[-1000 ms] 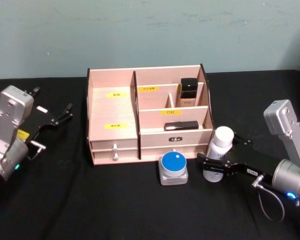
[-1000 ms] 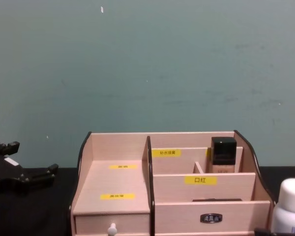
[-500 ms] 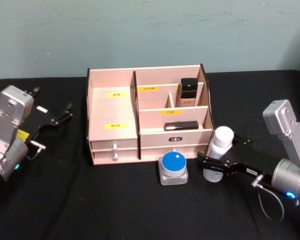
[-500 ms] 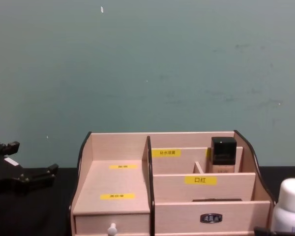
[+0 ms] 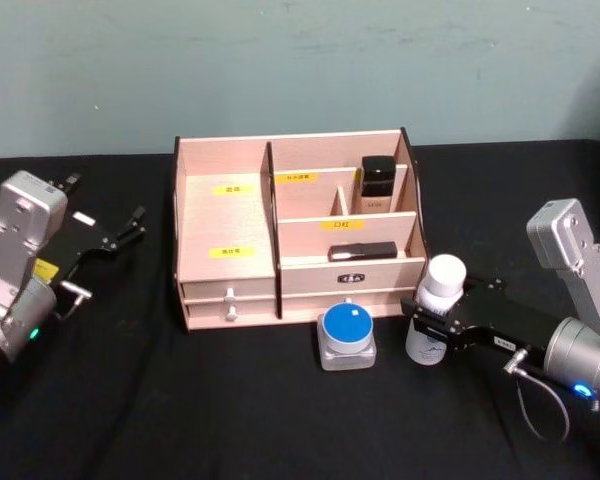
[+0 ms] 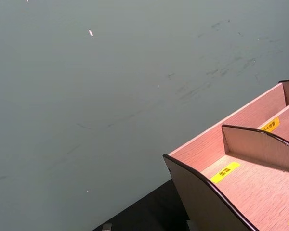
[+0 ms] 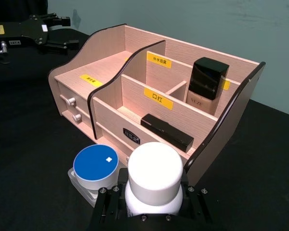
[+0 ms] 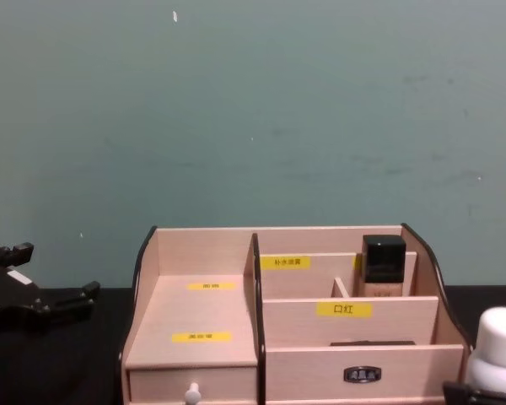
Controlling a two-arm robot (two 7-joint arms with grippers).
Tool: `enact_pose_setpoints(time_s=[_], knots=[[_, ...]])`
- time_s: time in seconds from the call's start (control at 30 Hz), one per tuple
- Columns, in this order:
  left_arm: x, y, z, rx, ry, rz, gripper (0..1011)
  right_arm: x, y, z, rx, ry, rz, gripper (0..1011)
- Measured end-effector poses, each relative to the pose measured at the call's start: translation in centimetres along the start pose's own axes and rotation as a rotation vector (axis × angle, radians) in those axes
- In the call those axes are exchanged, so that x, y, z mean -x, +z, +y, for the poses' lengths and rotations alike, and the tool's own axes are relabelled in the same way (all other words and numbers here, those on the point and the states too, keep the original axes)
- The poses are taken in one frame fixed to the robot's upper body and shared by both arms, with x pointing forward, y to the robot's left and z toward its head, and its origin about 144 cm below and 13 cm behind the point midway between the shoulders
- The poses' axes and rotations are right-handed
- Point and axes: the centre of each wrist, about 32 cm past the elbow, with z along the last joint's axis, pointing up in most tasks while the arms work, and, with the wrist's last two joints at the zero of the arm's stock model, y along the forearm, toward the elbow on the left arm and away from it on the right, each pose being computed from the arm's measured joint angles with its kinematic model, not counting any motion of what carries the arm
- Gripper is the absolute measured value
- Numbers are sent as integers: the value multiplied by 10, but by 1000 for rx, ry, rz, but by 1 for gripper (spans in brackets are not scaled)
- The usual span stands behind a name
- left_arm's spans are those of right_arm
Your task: Pick up the facial cleanser and watermelon frost from the table and place them into the tiered storage box.
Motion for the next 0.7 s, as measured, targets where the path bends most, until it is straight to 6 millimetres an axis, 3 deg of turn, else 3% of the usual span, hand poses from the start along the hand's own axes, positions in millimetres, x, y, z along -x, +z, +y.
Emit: enact_pose_setpoints(time_s=[0.43, 0.7], knots=[[0, 0, 0, 0, 0, 0, 1001, 2, 5, -7, -11, 3, 13, 600], [0, 0, 0, 0, 0, 0, 1001, 6, 31, -19, -67, 35, -4, 600]])
